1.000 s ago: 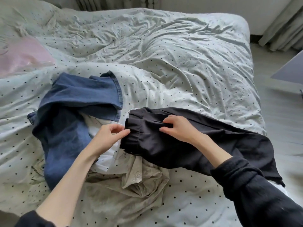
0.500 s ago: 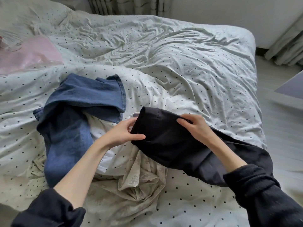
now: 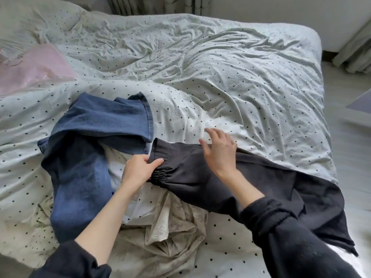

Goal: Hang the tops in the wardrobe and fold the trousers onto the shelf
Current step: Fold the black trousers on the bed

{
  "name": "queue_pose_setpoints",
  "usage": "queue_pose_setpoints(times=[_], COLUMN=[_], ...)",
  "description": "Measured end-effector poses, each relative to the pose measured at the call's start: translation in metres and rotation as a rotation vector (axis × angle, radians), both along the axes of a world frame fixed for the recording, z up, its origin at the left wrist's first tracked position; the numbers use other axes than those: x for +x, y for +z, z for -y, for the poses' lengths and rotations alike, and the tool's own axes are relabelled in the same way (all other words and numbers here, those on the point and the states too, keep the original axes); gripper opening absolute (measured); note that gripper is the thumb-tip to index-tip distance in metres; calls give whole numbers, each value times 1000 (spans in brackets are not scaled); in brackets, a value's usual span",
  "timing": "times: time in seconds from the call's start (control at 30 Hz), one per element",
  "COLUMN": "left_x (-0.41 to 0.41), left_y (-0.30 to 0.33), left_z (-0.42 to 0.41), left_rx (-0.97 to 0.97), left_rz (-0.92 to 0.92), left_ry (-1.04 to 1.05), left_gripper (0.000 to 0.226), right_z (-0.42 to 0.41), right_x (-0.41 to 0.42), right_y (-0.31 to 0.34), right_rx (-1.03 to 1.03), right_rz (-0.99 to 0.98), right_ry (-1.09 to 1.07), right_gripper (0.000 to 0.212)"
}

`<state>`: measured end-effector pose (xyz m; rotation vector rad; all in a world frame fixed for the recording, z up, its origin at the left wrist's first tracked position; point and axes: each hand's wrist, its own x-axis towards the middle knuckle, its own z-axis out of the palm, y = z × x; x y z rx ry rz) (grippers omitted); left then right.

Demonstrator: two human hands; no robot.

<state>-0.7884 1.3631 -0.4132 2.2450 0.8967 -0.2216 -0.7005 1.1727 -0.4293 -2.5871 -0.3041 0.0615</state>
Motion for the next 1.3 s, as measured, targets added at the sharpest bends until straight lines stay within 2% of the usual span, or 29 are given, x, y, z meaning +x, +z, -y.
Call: queue_pose_setpoints(times=[0.07, 0.13, 0.2, 0.27, 0.33, 0.4, 0.47, 0.6, 0.73, 0.93, 1.0, 1.13, 1.2, 1.3], left_x=[0, 3, 11, 21, 26, 24, 18, 15, 17, 3, -1, 0, -2, -10], left_y=[-6, -6, 0, 6, 1, -14, -27, -24, -10, 2, 4, 8, 10, 9], left_z=[0, 2, 8, 14, 12, 3, -7, -20, -29, -31, -27, -21, -12, 2], left_rx=[-22, -25, 76, 167, 171, 55, -144, -519, -544, -576, -561, -525, -565, -615], left_rz=[28, 85, 179, 235, 152, 37, -59, -99, -128, -342, -337, -204, -233, -283], left_ry=[16, 27, -4, -36, -29, 18, 94, 290, 278, 197, 189, 189, 182, 228], left_gripper=[35, 38, 46, 50, 48, 41, 38, 34, 32, 47, 49, 41, 41, 53], right_z=[4, 7, 10, 9, 7, 7, 5, 0, -1, 5, 5, 5, 6, 8], right_x=[-29, -54, -65, -61, -57, -52, -50, -57, -72, -74, -78, -83, -85, -86], right_y=[-10, -20, -27, -30, -32, -38, -43, -40, -35, -42, -42, -45, -46, -45], right_rx=[19, 2, 9, 33, -13, -101, -186, -141, -103, -170, -189, -183, -180, -172], right_rz=[47, -56, -155, -154, -208, -340, -447, -384, -397, -432, -434, -428, -422, -419], right_ry=[55, 153, 186, 163, 170, 189, 233, 205, 224, 254, 261, 249, 252, 255], right_gripper=[48, 61, 69, 70, 64, 59, 59, 59, 57, 58, 59, 60, 61, 58])
